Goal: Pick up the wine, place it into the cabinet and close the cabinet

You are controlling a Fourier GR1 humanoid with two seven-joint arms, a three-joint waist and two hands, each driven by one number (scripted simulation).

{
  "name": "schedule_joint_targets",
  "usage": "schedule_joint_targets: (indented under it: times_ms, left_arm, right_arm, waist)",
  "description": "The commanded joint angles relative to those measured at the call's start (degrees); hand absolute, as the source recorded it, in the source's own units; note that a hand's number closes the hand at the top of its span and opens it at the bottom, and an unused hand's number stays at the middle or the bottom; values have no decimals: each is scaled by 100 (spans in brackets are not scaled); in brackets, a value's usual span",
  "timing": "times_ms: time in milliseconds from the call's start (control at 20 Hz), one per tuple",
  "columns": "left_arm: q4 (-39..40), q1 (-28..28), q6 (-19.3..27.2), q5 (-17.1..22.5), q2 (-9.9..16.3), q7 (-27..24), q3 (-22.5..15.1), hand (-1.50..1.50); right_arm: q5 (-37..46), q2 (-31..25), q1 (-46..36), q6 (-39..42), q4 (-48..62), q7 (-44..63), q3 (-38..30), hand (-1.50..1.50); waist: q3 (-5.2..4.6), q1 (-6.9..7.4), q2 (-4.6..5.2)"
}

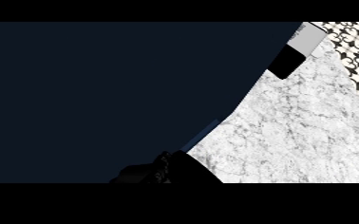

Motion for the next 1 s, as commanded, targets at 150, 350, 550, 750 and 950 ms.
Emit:
schedule_joint_targets:
  times_ms: [150,350,550,750,950]
  left_arm:
    - [16,304,-623,421,-59,339,702,-150]
    - [357,-227,-536,210,-198,526,472,-150]
    - [56,75,-714,232,-253,839,860,-150]
    - [-91,-204,-545,218,-284,1138,718,-150]
    - [142,-924,-138,-94,-417,1477,145,-150]
  right_arm:
    - [-327,12,-1459,-660,1655,-445,-516,150]
    - [-453,12,-1979,-674,2479,-797,-926,150]
    - [-533,12,-2218,-401,3159,-1138,-1334,150]
    - [-505,-194,-2387,123,3967,-1803,-2076,150]
    - [-723,-366,-2873,558,4412,-1924,-2622,150]
  waist:
    - [7,4,23]
    - [5,-96,48]
    - [8,-79,33]
    - [10,-112,47]
    - [9,-195,59]
